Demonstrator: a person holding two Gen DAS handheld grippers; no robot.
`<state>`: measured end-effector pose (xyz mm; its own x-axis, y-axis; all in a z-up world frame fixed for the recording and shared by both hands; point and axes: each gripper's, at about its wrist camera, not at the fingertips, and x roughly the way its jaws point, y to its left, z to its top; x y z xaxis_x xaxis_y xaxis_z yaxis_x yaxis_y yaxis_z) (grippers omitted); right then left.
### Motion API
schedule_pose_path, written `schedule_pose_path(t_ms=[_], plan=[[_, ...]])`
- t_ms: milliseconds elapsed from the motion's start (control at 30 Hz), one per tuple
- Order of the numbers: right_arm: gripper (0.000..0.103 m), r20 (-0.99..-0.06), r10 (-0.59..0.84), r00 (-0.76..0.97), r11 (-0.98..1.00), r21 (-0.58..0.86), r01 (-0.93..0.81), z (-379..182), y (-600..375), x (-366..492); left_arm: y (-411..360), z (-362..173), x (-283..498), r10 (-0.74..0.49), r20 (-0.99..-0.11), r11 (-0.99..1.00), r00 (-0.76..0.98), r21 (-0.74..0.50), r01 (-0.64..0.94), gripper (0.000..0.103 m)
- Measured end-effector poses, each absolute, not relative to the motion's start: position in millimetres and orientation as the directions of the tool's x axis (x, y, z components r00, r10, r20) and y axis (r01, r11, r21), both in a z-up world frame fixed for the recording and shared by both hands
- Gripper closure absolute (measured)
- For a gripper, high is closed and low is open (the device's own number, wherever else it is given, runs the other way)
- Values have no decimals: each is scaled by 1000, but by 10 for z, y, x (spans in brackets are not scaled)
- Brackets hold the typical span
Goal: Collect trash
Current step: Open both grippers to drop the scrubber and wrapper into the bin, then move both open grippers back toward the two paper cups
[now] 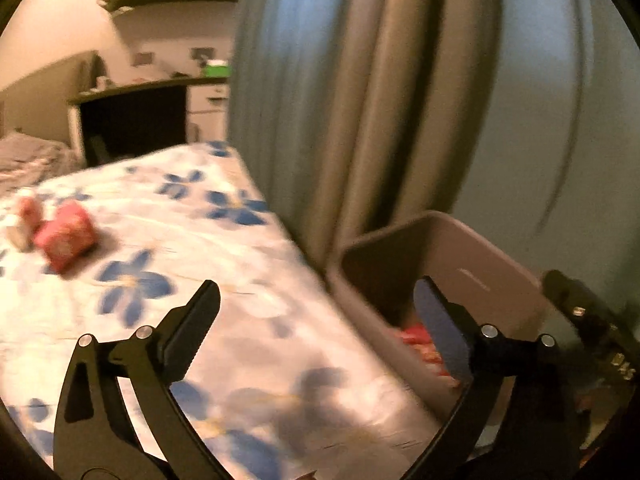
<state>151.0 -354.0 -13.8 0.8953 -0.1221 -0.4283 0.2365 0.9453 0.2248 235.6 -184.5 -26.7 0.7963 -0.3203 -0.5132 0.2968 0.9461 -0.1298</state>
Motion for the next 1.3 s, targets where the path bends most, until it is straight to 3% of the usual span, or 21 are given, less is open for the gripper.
schedule_pose_path(t_ms=[233, 767, 1300], plan=[[14, -407, -88, 909, 960, 210, 187, -65, -3243, 1485, -1233, -81, 2220, -166, -490, 986, 856, -98, 135, 6], [10, -411, 55, 910, 986, 168, 16, 97, -2164, 1669, -16, 39, 2063, 15, -464, 994, 886, -92, -65, 6], [10, -523, 251, 814, 964, 214, -159, -142, -581, 2681, 1522, -117, 2229, 274, -459, 926, 845, -110, -360, 6]])
